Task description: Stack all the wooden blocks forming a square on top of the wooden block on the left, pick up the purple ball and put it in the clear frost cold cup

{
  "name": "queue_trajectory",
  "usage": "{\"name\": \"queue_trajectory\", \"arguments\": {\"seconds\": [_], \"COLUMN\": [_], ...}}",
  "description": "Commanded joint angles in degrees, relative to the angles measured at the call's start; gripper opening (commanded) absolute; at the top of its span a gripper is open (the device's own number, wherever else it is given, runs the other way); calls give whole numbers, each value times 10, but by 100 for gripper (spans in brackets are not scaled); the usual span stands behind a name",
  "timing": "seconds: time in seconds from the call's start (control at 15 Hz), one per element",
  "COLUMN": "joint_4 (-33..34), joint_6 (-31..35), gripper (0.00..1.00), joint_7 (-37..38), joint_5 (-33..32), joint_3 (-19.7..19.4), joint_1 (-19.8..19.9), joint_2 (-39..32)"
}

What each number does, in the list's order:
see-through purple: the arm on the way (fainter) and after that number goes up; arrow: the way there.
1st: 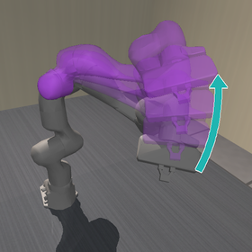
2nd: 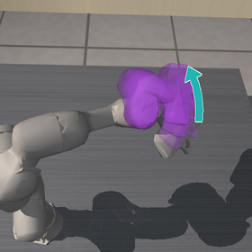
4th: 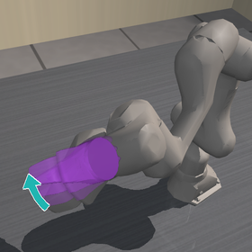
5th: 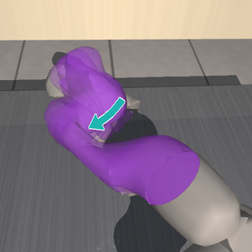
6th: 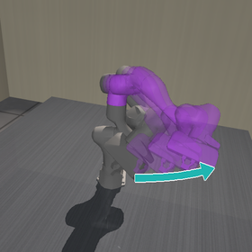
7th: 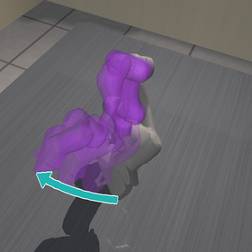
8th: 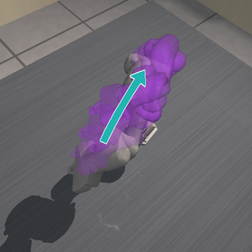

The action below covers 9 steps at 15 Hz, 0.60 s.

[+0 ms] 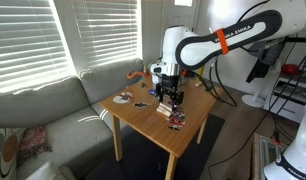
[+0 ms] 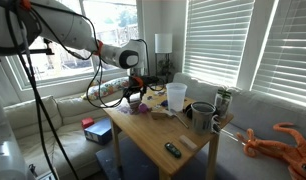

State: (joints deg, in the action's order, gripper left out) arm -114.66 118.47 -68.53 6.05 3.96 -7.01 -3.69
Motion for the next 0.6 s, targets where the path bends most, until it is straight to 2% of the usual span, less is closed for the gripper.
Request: {"name": "queue_trajectory", "arguments": {"seconds": [0.0,0.2,0.27,0.33,0.53], "joint_4": [13,14,13,12,8], "joint_6": [-8,-11,-11,-11,-8], "gripper": [59,59,73,96,100], "joint_7": [13,14,18,17,21], "joint_5": [-13,-17,-19,-20,-30], "joint_3": [10,11,11,12,11], "joint_1": [6,6,6,6,7], "joint_2": [-8,-9,-9,-8,1]}}
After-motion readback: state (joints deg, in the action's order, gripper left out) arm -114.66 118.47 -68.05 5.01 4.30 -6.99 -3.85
